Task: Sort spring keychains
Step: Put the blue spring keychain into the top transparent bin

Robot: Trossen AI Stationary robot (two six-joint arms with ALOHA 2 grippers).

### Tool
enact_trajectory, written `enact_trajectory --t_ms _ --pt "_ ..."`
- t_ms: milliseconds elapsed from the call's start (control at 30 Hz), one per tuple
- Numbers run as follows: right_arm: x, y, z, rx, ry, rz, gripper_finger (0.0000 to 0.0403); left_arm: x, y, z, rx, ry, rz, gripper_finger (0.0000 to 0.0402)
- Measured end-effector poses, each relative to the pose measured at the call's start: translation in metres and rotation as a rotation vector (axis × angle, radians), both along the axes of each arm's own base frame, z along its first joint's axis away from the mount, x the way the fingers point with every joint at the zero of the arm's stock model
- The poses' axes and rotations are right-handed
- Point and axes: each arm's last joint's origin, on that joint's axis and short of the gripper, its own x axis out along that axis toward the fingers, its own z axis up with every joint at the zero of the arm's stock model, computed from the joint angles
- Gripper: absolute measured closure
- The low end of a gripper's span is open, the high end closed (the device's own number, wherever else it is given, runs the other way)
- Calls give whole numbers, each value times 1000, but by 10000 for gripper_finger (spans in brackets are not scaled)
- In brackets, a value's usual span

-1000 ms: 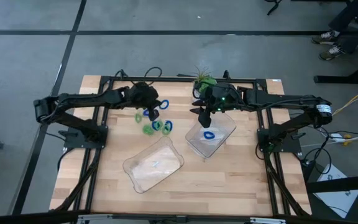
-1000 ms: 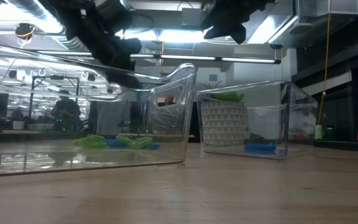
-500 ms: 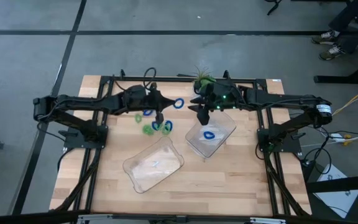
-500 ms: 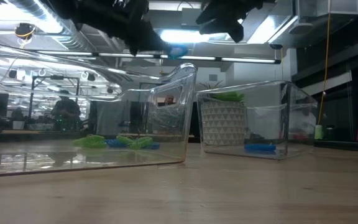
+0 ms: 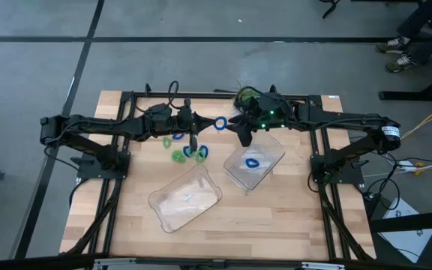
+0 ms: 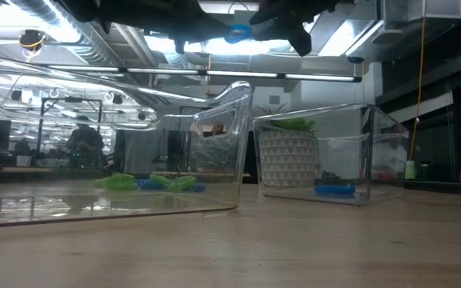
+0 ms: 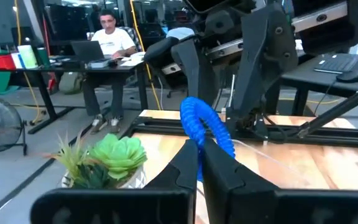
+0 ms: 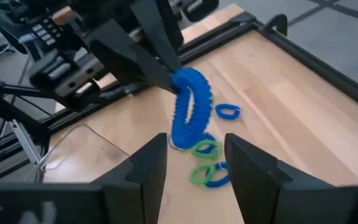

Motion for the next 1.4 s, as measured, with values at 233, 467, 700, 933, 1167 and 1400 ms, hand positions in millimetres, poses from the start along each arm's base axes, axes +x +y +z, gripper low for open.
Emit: enact_trajectory --t_ms 233,467,700,933,1167,1400 --pt "2 0 5 -14 -57 0 242 0 -1 1 1 -10 -35 398" --pt "2 -1 6 -3 -62 -6 242 0 -1 1 1 -13 -49 398" --pt "10 -2 -3 11 -40 -9 242 0 -2 2 1 -16 -63 398" --pt "23 -4 -15 21 -21 9 289 0 -2 1 0 -15 -63 394" --pt "15 -2 -5 -9 -54 19 381 0 -1 1 0 -15 -60 391" --pt "13 -2 -2 -17 -58 22 373 0 0 0 -3 -1 -32 359"
